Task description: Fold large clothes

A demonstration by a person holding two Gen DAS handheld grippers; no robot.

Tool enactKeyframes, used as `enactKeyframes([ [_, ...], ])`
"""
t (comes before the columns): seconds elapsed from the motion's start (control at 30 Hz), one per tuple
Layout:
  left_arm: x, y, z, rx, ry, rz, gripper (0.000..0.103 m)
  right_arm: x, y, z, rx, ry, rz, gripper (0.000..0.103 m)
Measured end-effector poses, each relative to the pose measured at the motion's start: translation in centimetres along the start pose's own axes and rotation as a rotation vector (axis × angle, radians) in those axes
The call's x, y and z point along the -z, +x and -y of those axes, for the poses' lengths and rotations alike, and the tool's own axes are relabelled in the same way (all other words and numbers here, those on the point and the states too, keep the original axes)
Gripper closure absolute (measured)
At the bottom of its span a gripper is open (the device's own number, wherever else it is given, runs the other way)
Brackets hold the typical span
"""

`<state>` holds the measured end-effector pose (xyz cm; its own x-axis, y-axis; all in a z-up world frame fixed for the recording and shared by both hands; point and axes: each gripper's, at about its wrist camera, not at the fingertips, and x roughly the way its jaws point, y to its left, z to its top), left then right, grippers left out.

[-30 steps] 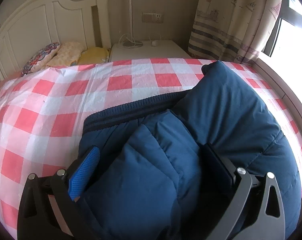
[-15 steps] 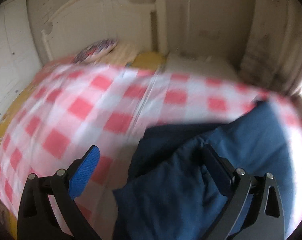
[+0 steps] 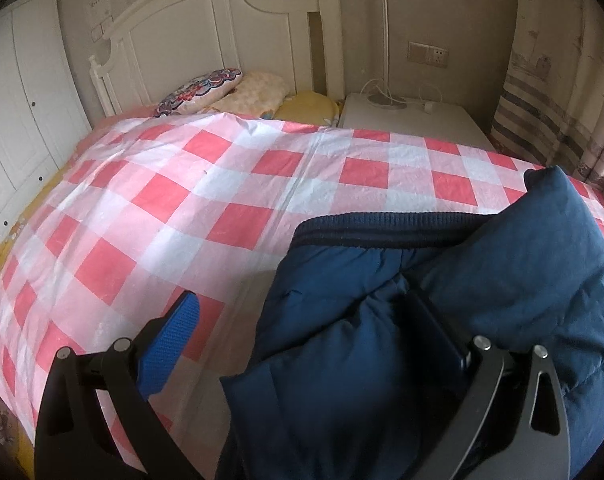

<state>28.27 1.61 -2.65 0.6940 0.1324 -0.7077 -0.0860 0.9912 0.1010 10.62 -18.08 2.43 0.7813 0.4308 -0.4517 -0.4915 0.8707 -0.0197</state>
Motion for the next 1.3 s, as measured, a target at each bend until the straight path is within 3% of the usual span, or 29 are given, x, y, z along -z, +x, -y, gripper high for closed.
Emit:
enactKeyframes([
  [0.13,0.1,0.2,-0.6,0.052,-0.035,-0.019,0.002,-3.8,5.0,6.4,0.011,0.112,-0.037,0.054],
  [0.27,0.3,0.6,-1.8,0.114,-0.084,-0.036,0.002,-7.0,10.1,8.8,0.003,0.143,-0.061,0.055],
  [0.37,0.5,0.8,-2.6,0.159,-0.126,-0.046,0.002,-6.5,16.7,8.6,0.0,0.105,-0.227,0.055],
  [0.43,0.5,0.9,-2.9,0.15,-0.147,-0.044,0.002,-3.4,21.9,7.9,-0.041,0.062,-0.359,0.054],
  [0.53,0.5,1.1,-3.1,0.143,-0.163,-0.056,0.002,-3.1,22.6,9.0,-0.082,0.116,-0.352,0.054],
  [0.67,0.5,1.1,-3.0,0.137,-0.157,-0.054,0.002,-4.8,22.2,7.8,-0.03,-0.004,-0.402,0.054],
  [0.73,0.5,1.3,-2.9,0.128,-0.149,-0.057,0.002,-6.8,20.7,7.9,-0.013,-0.024,-0.334,0.054],
  [0.87,0.5,1.5,-3.1,0.146,-0.159,-0.066,0.002,-9.3,18.8,10.0,-0.022,0.059,-0.214,0.054],
  [1.0,0.5,1.8,-3.2,0.155,-0.165,-0.072,0.002,-4.8,24.3,9.8,-0.055,0.044,-0.42,0.052],
  [1.07,0.5,1.9,-3.2,0.158,-0.166,-0.08,0.002,-3.6,24.8,10.6,-0.084,0.13,-0.383,0.05],
  [1.23,0.6,1.9,-3.1,0.164,-0.169,-0.082,0.002,-5.0,24.0,9.3,0.002,0.049,-0.399,0.051],
  [1.3,0.6,1.9,-3.1,0.156,-0.166,-0.081,0.002,-6.4,21.9,8.9,0.027,0.046,-0.338,0.051],
])
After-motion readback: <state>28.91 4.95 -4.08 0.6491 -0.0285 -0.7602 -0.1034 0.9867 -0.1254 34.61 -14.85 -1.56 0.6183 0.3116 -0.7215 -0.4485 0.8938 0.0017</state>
